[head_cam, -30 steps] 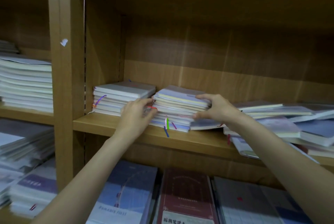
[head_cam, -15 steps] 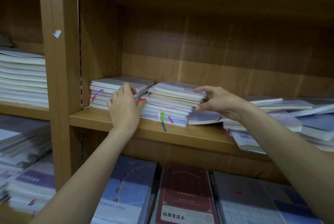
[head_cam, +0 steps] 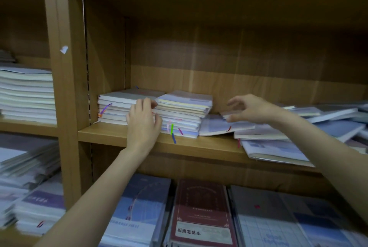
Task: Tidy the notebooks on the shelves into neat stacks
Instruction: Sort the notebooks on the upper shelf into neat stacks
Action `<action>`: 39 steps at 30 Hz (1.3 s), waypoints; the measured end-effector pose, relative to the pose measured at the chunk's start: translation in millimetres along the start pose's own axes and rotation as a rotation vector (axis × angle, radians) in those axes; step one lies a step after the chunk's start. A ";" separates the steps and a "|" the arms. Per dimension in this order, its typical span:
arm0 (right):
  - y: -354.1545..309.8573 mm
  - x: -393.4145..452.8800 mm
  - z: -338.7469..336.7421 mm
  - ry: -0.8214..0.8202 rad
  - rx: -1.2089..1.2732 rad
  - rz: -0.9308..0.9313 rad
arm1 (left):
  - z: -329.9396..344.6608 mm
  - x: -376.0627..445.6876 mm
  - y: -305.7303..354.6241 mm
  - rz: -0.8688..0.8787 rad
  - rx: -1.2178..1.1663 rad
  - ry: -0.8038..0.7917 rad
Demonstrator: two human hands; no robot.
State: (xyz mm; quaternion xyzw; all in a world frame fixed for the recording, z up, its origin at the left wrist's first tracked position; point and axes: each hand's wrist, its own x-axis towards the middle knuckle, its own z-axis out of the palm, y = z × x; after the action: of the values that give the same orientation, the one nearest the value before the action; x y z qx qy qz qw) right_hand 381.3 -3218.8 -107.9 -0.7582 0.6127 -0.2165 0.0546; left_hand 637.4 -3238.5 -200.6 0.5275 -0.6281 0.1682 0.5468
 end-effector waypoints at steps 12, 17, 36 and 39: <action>0.9 -11.2 11.6 -0.115 -0.315 -0.031 | 28.8 -8.8 37.3 0.300 0.130 -0.290; -9.5 -5.0 44.4 -0.011 -0.506 0.092 | 22.8 -3.9 36.0 0.298 0.203 -0.322; 28.3 -48.9 -37.5 0.791 -0.148 -0.039 | 11.9 -7.9 44.9 0.192 0.239 -0.370; 22.9 -53.5 -53.2 0.912 -0.151 -0.080 | 13.5 -21.4 54.2 0.124 0.117 -0.277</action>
State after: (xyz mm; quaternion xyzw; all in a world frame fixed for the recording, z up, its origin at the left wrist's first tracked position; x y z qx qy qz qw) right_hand 331.2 -3163.8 -81.9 -0.6106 0.5583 -0.4844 -0.2842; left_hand 581.4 -3217.9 -203.9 0.5368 -0.7179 0.1635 0.4119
